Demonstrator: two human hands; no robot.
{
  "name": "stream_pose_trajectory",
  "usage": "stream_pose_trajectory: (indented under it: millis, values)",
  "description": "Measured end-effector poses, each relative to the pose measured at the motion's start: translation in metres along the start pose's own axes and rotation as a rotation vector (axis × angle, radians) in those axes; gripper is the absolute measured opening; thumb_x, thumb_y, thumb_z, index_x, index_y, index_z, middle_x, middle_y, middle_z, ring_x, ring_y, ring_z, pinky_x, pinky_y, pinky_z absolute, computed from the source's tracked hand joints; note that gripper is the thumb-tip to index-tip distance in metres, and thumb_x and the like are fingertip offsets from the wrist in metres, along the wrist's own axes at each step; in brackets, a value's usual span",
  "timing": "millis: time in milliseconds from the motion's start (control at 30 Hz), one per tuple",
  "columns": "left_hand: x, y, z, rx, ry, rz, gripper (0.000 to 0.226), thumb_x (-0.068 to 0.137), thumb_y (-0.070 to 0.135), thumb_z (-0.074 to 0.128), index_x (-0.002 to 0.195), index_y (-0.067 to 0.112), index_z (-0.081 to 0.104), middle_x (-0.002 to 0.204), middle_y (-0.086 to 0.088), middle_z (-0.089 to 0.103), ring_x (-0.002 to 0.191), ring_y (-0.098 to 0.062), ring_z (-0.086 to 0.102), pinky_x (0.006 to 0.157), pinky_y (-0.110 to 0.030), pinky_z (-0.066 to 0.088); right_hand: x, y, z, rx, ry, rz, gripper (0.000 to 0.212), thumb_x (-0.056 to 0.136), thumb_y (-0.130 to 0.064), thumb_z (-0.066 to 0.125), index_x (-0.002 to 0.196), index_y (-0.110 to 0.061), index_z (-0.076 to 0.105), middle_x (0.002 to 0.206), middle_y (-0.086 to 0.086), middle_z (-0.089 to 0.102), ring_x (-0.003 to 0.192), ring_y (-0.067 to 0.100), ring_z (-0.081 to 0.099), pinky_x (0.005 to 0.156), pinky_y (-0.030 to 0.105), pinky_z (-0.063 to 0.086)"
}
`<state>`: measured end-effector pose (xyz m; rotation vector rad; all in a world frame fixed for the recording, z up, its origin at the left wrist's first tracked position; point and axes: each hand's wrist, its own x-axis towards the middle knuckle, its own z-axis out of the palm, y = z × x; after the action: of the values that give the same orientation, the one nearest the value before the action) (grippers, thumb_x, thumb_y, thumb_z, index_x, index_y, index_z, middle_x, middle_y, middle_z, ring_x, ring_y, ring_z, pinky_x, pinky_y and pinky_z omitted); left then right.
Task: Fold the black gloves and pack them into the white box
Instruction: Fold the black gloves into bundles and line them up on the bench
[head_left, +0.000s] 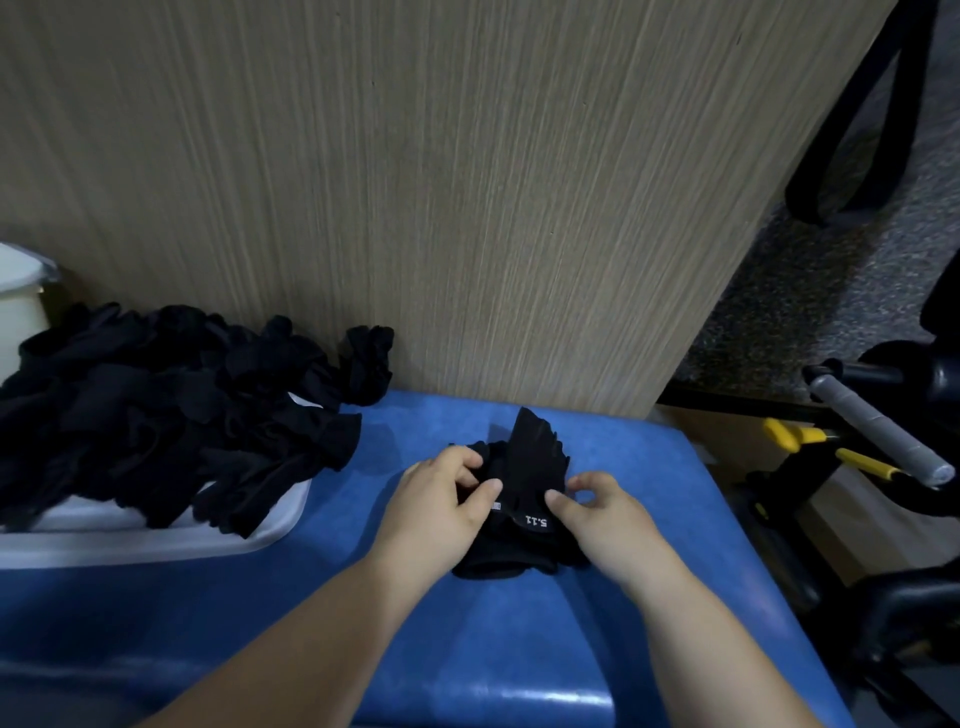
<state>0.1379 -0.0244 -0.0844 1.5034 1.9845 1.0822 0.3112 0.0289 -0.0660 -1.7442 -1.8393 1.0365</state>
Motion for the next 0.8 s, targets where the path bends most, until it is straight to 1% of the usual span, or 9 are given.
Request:
stream_pose_trajectory:
  millis: [100,167,300,400,500,567,633,733,800]
  values:
    - [0.000,0.000,0.002,-0.004,-0.076,-0.027,0.032,0.093,0.037,0.054,0.124,0.031,0.057,0.111,0.016,0.063,0.106,-0.005,0.054,0.086,-0.018,0.040,0.001,0.000,0.006,0.077,-0.001,-0.030,0.037,0.084,-0.042,0.067,0.115,-0.030,0.050,0.096,-0.002,0.063,0.084,0.014,0.061,0.069,0.025,0.046]
    - [0.000,-0.001,0.005,-0.063,-0.126,-0.070,0.034,0.092,0.038,0.055,0.126,0.030,0.058,0.118,0.011,0.064,0.108,-0.004,0.058,0.092,-0.021,0.045,-0.001,0.000,0.009,0.135,0.006,-0.084,0.037,0.083,-0.034,0.071,0.113,-0.032,0.050,0.088,-0.004,0.061,0.074,0.011,0.060,0.062,0.022,0.043]
    - [0.002,0.002,0.003,-0.263,-0.155,-0.161,0.033,0.087,0.044,0.062,0.115,0.025,0.063,0.107,0.014,0.067,0.096,-0.002,0.063,0.089,-0.022,0.050,-0.003,-0.002,0.015,0.218,0.052,-0.226,0.042,0.079,-0.015,0.075,0.109,-0.035,0.052,0.082,-0.010,0.063,0.070,0.007,0.061,0.062,0.020,0.047]
    - [0.004,0.002,0.000,-0.409,-0.149,-0.222,0.036,0.083,0.048,0.066,0.111,0.025,0.066,0.103,0.011,0.070,0.088,-0.001,0.067,0.083,-0.020,0.050,-0.003,-0.003,0.018,0.241,0.100,-0.338,0.044,0.077,-0.007,0.075,0.099,-0.041,0.056,0.073,-0.013,0.055,0.065,0.006,0.054,0.066,0.026,0.049]
    - [0.004,0.002,-0.003,-0.464,-0.146,-0.232,0.032,0.083,0.048,0.066,0.102,0.023,0.069,0.097,0.009,0.072,0.091,-0.004,0.065,0.074,-0.018,0.046,-0.003,-0.006,0.020,0.264,0.114,-0.440,0.047,0.072,-0.014,0.073,0.098,-0.049,0.057,0.086,-0.006,0.056,0.082,0.015,0.058,0.080,0.040,0.052]
    - [0.004,0.003,-0.004,-0.510,-0.155,-0.222,0.027,0.087,0.044,0.063,0.091,0.019,0.071,0.088,0.002,0.073,0.084,-0.009,0.067,0.069,-0.019,0.046,-0.003,-0.008,0.021,0.283,0.116,-0.484,0.047,0.069,-0.015,0.072,0.099,-0.048,0.059,0.096,-0.005,0.055,0.094,0.019,0.059,0.087,0.043,0.051]
    - [0.004,0.003,-0.005,-0.545,-0.150,-0.218,0.026,0.089,0.040,0.061,0.084,0.017,0.071,0.085,-0.002,0.074,0.080,-0.013,0.068,0.067,-0.022,0.049,-0.003,-0.010,0.022,0.324,0.115,-0.497,0.043,0.068,-0.017,0.075,0.097,-0.046,0.062,0.103,-0.006,0.054,0.097,0.020,0.062,0.087,0.040,0.053]
    - [0.003,0.004,-0.007,-0.548,-0.119,-0.215,0.023,0.092,0.035,0.060,0.083,0.017,0.071,0.084,0.003,0.074,0.079,-0.009,0.069,0.065,-0.018,0.049,-0.001,-0.009,0.024,0.420,0.116,-0.446,0.028,0.070,-0.033,0.072,0.095,-0.043,0.064,0.108,-0.003,0.058,0.094,0.027,0.064,0.081,0.041,0.055]
    - [0.004,0.003,-0.006,-0.522,-0.111,-0.206,0.020,0.092,0.032,0.059,0.085,0.017,0.070,0.085,0.003,0.074,0.081,-0.009,0.069,0.067,-0.020,0.052,0.003,-0.006,0.026,0.449,0.132,-0.401,0.022,0.077,-0.028,0.072,0.094,-0.041,0.065,0.108,0.000,0.060,0.093,0.029,0.064,0.084,0.045,0.055]
